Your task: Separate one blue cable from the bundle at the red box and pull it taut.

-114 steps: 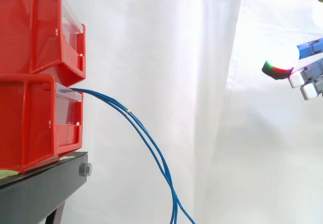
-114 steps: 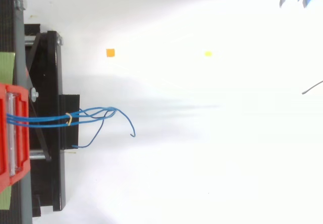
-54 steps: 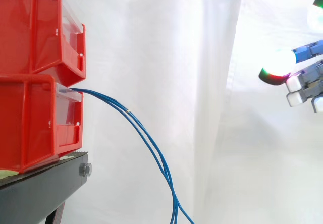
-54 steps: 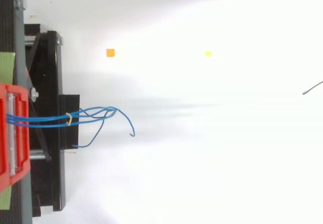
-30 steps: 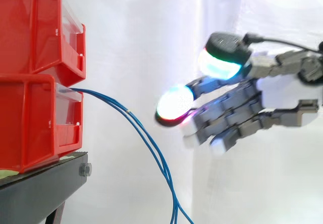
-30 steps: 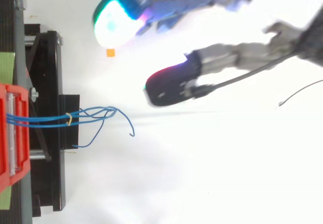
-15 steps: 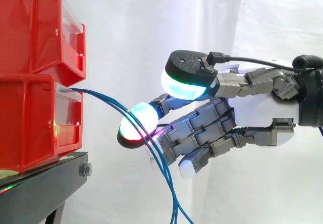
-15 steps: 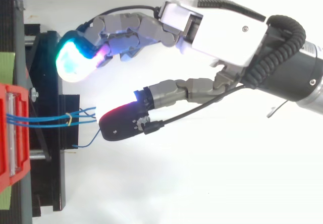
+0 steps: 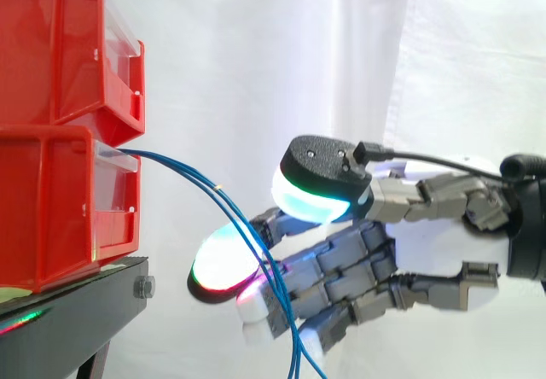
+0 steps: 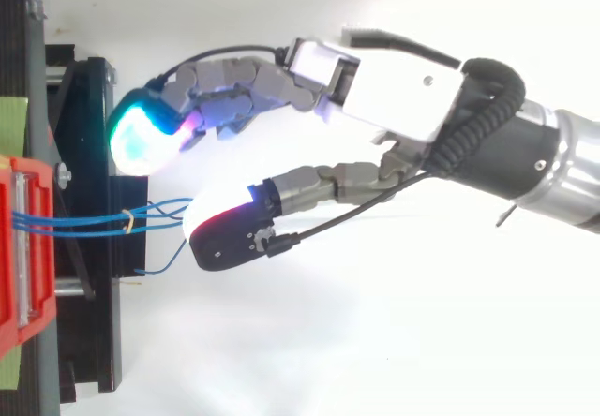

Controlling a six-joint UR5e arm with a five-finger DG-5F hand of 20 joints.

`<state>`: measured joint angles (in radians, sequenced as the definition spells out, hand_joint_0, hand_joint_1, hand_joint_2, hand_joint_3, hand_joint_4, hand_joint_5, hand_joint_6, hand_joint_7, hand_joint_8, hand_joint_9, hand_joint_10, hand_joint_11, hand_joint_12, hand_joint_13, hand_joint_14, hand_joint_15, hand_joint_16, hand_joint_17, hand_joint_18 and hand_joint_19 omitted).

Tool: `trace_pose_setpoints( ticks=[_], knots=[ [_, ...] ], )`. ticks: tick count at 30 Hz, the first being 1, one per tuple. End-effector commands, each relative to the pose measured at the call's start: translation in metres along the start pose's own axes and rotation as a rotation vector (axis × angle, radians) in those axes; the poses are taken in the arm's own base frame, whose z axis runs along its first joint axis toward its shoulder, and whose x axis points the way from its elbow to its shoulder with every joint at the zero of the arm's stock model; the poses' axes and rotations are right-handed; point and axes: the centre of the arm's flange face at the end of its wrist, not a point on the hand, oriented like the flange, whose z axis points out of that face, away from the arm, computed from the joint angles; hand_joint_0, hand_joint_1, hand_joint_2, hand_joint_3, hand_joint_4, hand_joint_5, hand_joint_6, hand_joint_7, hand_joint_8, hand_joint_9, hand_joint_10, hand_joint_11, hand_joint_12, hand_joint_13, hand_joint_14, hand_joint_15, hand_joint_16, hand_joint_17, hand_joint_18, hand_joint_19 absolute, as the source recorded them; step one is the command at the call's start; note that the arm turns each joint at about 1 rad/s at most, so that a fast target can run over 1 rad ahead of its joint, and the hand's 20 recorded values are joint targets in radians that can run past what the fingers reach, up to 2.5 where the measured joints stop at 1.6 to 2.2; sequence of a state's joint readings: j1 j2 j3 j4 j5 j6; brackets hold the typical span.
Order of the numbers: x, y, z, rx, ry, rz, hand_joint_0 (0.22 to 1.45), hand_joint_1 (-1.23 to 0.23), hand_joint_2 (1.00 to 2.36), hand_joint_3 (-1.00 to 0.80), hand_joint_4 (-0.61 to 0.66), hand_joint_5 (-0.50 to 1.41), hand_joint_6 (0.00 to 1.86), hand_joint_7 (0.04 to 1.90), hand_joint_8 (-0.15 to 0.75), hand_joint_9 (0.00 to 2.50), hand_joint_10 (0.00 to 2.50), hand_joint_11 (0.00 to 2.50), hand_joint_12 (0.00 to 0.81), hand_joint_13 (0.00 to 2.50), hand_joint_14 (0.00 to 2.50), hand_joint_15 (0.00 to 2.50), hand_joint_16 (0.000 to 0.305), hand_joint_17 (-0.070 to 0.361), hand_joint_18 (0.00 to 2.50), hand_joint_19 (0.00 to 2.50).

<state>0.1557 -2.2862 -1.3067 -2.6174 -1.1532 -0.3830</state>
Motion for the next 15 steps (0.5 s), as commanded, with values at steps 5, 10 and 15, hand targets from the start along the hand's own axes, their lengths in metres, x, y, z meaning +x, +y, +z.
trace_pose_setpoints(
  ticks=[5, 10, 15],
  knots=[
    [0.016, -0.008, 0.001, -0.015, 0.022, 0.055, 0.55, -0.59, 1.00, -0.50, 0.25, -0.20, 0.50, 0.81, 0.340, 0.50, 0.01, 0.50, 0.407, 0.51, 0.01, 0.42, 0.052, 0.117, 0.53, 0.59],
    [0.020, -0.011, 0.003, -0.032, 0.022, 0.101, 0.55, -0.59, 1.00, -0.50, 0.26, -0.20, 0.50, 0.82, 0.336, 0.43, 0.01, 0.48, 0.406, 0.48, 0.01, 0.42, 0.052, 0.118, 0.51, 0.59],
    [0.021, -0.011, 0.003, -0.033, 0.026, 0.132, 0.55, -0.59, 1.00, -0.50, 0.29, -0.18, 0.50, 0.84, 0.340, 0.47, 0.01, 0.49, 0.404, 0.49, 0.01, 0.42, 0.053, 0.118, 0.50, 0.60]
  ],
)
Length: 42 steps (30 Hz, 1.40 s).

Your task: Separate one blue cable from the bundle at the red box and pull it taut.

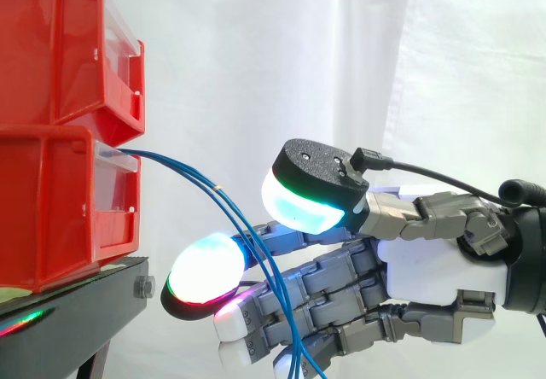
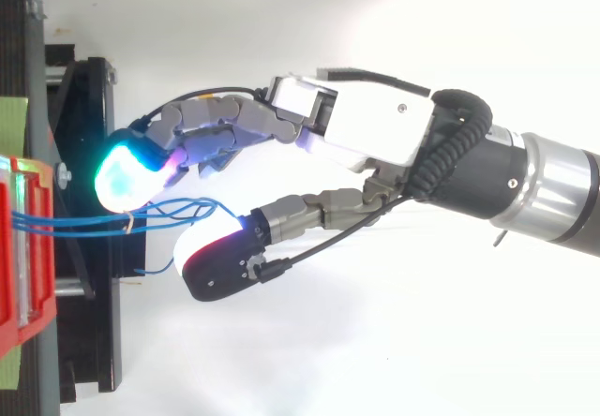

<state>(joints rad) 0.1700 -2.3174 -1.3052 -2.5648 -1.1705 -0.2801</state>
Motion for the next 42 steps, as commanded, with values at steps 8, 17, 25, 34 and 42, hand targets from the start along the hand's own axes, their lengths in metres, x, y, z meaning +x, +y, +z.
trace_pose_setpoints(
  ticks=[8, 17, 25, 34, 42],
  knots=[
    [0.007, 0.001, -0.002, 0.006, 0.014, 0.036, 0.56, -0.61, 1.00, -0.50, 0.31, -0.17, 0.50, 0.87, 0.341, 0.50, 0.01, 0.50, 0.403, 0.51, 0.01, 0.43, 0.053, 0.118, 0.53, 0.60],
    [0.014, 0.002, -0.003, 0.004, 0.025, 0.114, 0.57, -0.71, 1.00, -0.50, 0.28, -0.17, 0.50, 0.92, 0.336, 0.54, 0.01, 0.52, 0.401, 0.56, 0.01, 0.44, 0.052, 0.117, 0.56, 0.61],
    [0.013, 0.002, -0.003, 0.006, 0.022, 0.155, 0.57, -0.72, 1.00, -0.50, 0.28, -0.17, 0.50, 0.93, 0.333, 0.55, 0.01, 0.53, 0.400, 0.57, 0.01, 0.45, 0.052, 0.116, 0.58, 0.60],
    [0.012, -0.017, -0.002, 0.021, 0.025, 0.161, 0.57, -0.69, 1.00, -0.50, 0.28, -0.17, 0.50, 0.92, 0.336, 0.56, 0.01, 0.52, 0.401, 0.58, 0.02, 0.45, 0.052, 0.116, 0.58, 0.61],
    [0.022, -0.038, 0.002, 0.014, 0.080, 0.277, 0.57, -0.66, 1.00, -0.50, 0.28, -0.17, 0.50, 0.95, 0.335, 0.56, 0.01, 0.53, 0.401, 0.58, 0.01, 0.45, 0.052, 0.117, 0.58, 0.61]
  ],
)
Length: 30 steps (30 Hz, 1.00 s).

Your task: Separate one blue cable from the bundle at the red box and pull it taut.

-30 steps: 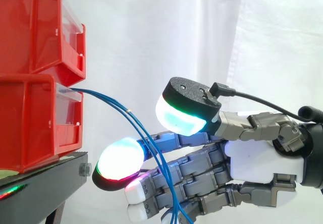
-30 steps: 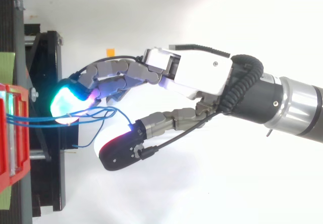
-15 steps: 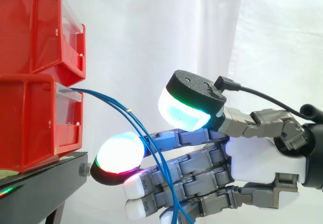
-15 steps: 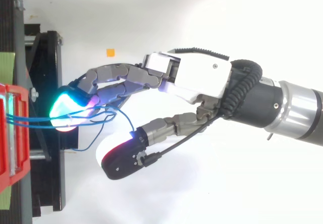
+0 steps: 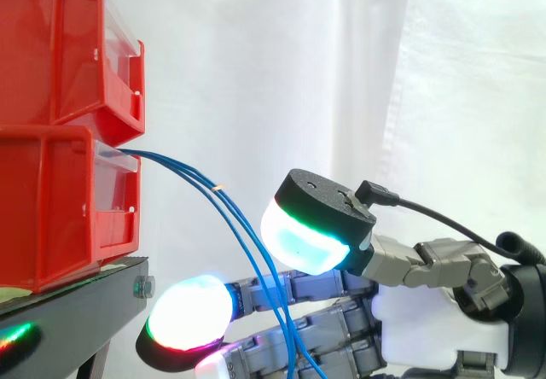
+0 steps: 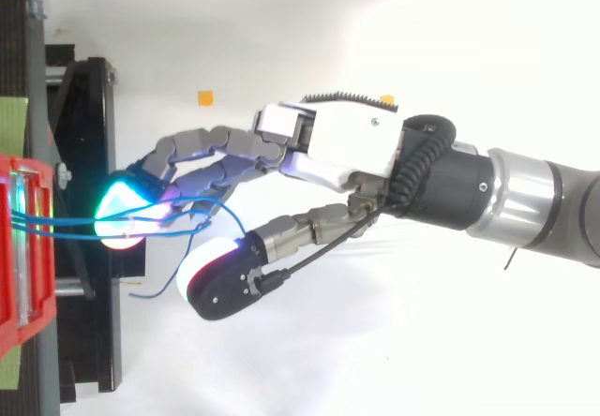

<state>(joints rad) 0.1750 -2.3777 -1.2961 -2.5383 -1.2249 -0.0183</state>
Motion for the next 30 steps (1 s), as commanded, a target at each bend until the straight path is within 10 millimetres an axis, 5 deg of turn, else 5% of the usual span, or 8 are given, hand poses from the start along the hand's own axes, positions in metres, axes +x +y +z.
trace_pose_setpoints(
  ticks=[1, 30],
  knots=[
    [0.001, -0.004, 0.000, 0.003, 0.019, 0.023, 0.56, -0.66, 1.00, -0.50, 0.28, -0.17, 0.50, 0.95, 0.337, 0.56, 0.01, 0.53, 0.402, 0.58, 0.01, 0.45, 0.052, 0.117, 0.58, 0.61],
    [-0.008, 0.019, 0.018, -0.046, 0.042, 0.033, 0.59, -0.68, 1.00, -0.47, 0.23, -0.14, 0.50, 1.17, 0.342, 0.63, 0.01, 0.61, 0.402, 0.65, 0.02, 0.49, 0.052, 0.116, 0.62, 0.63]
  ],
)
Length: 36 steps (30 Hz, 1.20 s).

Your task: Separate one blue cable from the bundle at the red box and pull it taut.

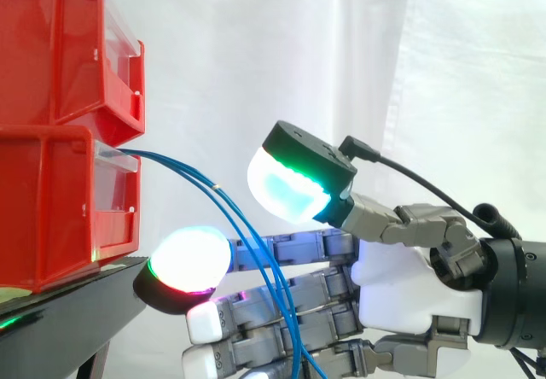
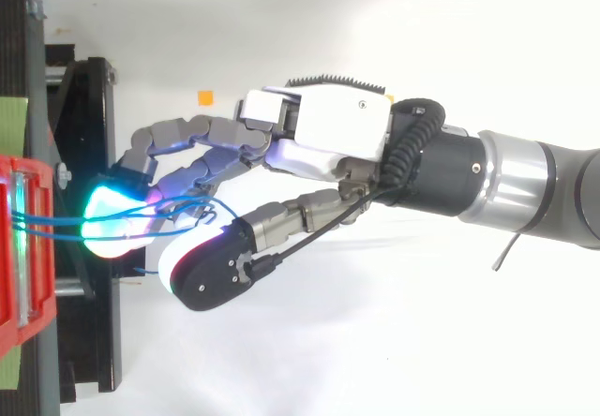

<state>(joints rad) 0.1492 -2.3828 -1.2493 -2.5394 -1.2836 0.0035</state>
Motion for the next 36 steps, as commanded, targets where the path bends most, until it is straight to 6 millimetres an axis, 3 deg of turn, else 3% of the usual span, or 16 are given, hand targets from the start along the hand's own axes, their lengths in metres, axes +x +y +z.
trace_pose_setpoints(
  ticks=[1, 6, 22, 36],
  knots=[
    [0.002, 0.004, 0.003, -0.008, 0.011, 0.002, 0.59, -0.68, 1.00, -0.46, 0.22, -0.14, 0.50, 1.19, 0.340, 0.64, 0.01, 0.61, 0.399, 0.65, 0.02, 0.49, 0.051, 0.116, 0.62, 0.64],
    [0.002, 0.004, 0.003, -0.009, 0.015, 0.004, 0.60, -0.67, 1.01, -0.42, 0.19, -0.13, 0.50, 1.25, 0.341, 0.65, 0.01, 0.63, 0.398, 0.66, 0.02, 0.50, 0.051, 0.115, 0.63, 0.63],
    [-0.008, 0.004, 0.003, -0.008, 0.025, 0.004, 0.61, -0.67, 1.01, -0.40, 0.18, -0.14, 0.56, 1.18, 0.342, 0.66, 0.01, 0.64, 0.398, 0.67, 0.02, 0.50, 0.051, 0.114, 0.65, 0.63],
    [-0.013, 0.008, 0.006, -0.016, 0.037, 0.005, 0.64, -0.67, 1.01, -0.33, 0.17, -0.17, 0.71, 0.98, 0.344, 0.70, 0.01, 0.71, 0.397, 0.71, 0.02, 0.52, 0.051, 0.114, 0.68, 0.65]
  ],
)
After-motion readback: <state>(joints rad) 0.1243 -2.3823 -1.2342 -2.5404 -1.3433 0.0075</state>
